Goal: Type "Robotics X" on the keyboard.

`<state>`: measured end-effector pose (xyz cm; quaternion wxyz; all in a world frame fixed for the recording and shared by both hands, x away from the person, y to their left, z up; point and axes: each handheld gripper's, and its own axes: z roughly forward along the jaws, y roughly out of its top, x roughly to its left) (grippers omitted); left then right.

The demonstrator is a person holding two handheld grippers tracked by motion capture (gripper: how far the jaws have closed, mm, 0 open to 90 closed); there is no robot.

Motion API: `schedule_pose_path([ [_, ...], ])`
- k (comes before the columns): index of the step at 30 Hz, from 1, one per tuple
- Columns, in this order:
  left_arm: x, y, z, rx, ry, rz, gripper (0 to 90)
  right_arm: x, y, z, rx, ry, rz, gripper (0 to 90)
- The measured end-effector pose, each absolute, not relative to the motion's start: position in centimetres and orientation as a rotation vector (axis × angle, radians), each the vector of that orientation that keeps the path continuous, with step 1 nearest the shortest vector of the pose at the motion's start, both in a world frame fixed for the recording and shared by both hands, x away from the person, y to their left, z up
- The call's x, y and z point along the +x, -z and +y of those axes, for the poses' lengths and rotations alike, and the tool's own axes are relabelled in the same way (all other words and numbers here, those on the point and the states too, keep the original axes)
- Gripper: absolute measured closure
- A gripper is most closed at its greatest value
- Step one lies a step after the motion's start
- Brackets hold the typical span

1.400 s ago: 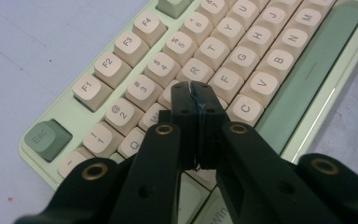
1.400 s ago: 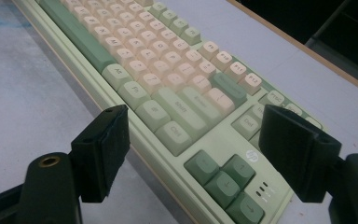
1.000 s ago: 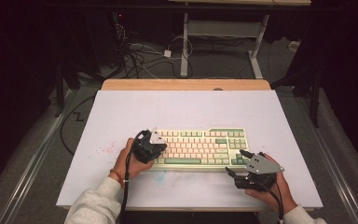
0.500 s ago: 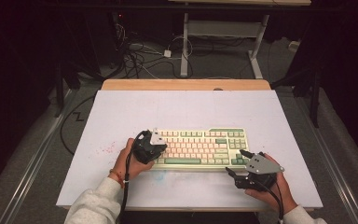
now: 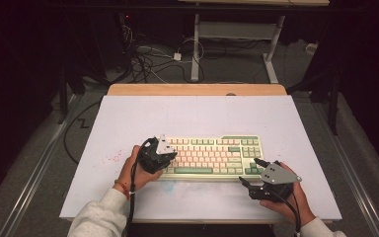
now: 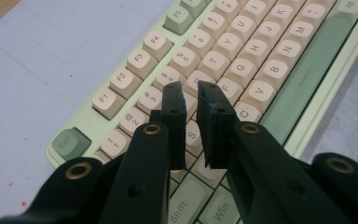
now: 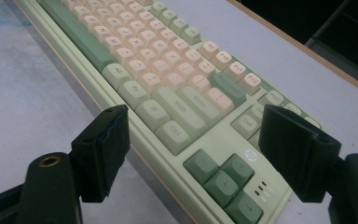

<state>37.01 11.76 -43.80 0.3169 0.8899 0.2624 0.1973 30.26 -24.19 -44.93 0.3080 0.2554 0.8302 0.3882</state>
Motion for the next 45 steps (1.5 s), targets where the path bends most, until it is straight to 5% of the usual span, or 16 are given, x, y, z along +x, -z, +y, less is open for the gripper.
schedule_pose_path([
  [45, 34.8, 42.7, 11.8, 2.315, -0.503, 0.619, 80.9, 30.2, 44.9, -24.2, 0.675, -1.027, 2.195, 25.0],
])
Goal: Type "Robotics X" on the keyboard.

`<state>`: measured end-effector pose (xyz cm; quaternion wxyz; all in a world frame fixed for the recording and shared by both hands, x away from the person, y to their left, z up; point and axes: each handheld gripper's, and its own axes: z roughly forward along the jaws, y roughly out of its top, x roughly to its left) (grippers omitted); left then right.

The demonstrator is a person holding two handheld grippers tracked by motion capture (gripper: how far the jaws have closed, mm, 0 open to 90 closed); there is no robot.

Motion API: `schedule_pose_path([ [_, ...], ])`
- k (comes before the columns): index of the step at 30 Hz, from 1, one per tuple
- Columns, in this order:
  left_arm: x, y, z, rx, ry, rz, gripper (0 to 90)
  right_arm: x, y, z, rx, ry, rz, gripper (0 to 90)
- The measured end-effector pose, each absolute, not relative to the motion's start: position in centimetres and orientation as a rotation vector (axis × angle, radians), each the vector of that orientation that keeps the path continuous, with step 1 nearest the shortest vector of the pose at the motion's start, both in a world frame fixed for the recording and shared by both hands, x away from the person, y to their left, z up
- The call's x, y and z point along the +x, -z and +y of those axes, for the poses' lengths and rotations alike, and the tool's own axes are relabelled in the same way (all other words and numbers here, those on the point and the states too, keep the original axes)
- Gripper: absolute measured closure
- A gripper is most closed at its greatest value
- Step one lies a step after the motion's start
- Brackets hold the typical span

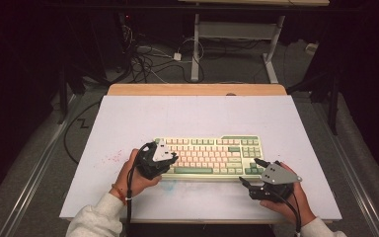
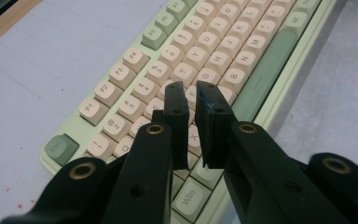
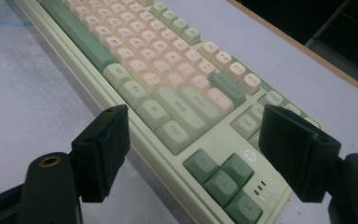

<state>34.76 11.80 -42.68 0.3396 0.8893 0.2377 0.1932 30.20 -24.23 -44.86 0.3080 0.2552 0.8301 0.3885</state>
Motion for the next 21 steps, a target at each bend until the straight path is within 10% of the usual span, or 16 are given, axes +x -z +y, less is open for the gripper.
schedule_pose_path([
  [21, 33.98, 42.53, 11.24, 2.338, -0.481, 0.564, 87.2, 30.2, 44.88, -24.18, 0.67, -1.028, 2.199, 25.0],
])
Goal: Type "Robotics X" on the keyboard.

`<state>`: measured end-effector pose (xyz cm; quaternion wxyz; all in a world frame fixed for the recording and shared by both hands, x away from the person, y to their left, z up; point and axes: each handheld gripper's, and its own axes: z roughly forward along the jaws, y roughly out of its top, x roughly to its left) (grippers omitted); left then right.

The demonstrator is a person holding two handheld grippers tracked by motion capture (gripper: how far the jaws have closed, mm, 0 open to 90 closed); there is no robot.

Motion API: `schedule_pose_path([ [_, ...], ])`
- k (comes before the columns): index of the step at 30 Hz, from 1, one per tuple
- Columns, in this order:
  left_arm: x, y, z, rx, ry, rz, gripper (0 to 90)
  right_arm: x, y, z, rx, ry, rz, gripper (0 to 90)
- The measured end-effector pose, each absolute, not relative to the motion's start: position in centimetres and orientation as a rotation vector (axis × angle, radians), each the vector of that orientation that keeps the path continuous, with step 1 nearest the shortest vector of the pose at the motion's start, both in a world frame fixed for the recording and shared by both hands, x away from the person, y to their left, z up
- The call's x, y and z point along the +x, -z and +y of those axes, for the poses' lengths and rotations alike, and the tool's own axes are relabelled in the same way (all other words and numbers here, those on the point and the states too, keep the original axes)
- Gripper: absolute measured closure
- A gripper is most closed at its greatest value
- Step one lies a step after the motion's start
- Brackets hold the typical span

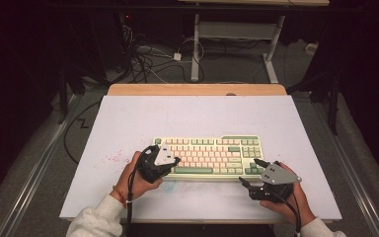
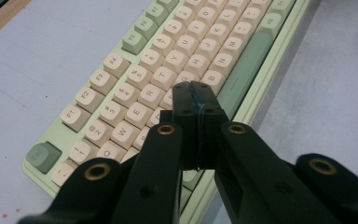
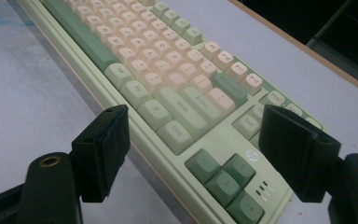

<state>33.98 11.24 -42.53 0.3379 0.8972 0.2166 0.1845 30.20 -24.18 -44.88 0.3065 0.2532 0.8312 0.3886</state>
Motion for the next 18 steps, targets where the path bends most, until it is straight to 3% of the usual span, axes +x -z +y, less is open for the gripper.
schedule_pose_path([
  [18, 33.81, 42.98, 10.43, 2.364, -0.46, 0.531, 87.1, 30.19, 44.89, -24.17, 0.668, -1.026, 2.201, 25.0],
])
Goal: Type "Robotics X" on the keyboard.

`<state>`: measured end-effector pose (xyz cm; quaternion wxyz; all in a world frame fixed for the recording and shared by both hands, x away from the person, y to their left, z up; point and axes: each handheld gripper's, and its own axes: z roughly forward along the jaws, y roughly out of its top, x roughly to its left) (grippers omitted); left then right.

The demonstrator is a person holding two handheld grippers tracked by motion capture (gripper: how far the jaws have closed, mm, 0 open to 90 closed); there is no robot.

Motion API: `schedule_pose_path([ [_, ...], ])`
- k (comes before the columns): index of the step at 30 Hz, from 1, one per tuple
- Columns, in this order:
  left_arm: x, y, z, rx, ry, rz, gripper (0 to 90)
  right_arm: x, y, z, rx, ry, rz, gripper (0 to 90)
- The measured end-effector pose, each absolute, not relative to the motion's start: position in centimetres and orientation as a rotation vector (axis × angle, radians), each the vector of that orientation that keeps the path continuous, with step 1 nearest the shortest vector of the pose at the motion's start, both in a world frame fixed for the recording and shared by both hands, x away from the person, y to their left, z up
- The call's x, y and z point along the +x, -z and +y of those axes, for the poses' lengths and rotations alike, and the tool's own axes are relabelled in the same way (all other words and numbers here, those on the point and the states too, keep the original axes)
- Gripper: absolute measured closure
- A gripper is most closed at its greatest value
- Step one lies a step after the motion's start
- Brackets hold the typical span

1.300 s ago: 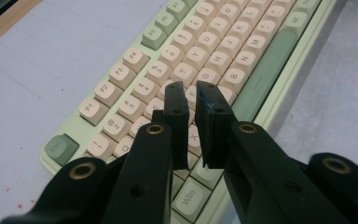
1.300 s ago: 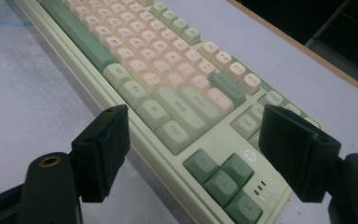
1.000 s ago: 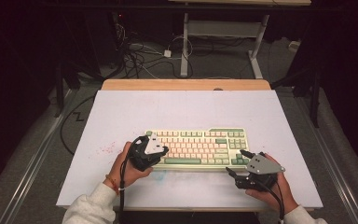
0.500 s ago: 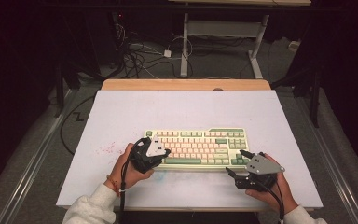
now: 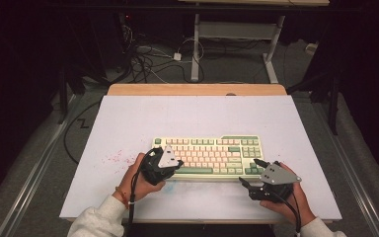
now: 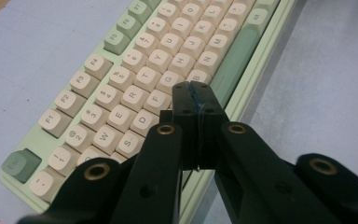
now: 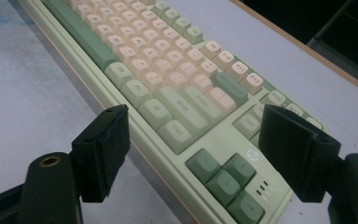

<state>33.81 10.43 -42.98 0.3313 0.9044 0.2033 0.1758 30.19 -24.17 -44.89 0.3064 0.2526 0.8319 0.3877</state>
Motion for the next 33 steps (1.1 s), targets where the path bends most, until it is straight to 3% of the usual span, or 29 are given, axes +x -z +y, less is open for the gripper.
schedule_pose_path([
  [33, 34.1, 44.2, 8.9, 2.436, -0.421, 0.491, 87.2, 30.2, 44.9, -24.2, 0.67, -1.022, 2.202, 24.8],
])
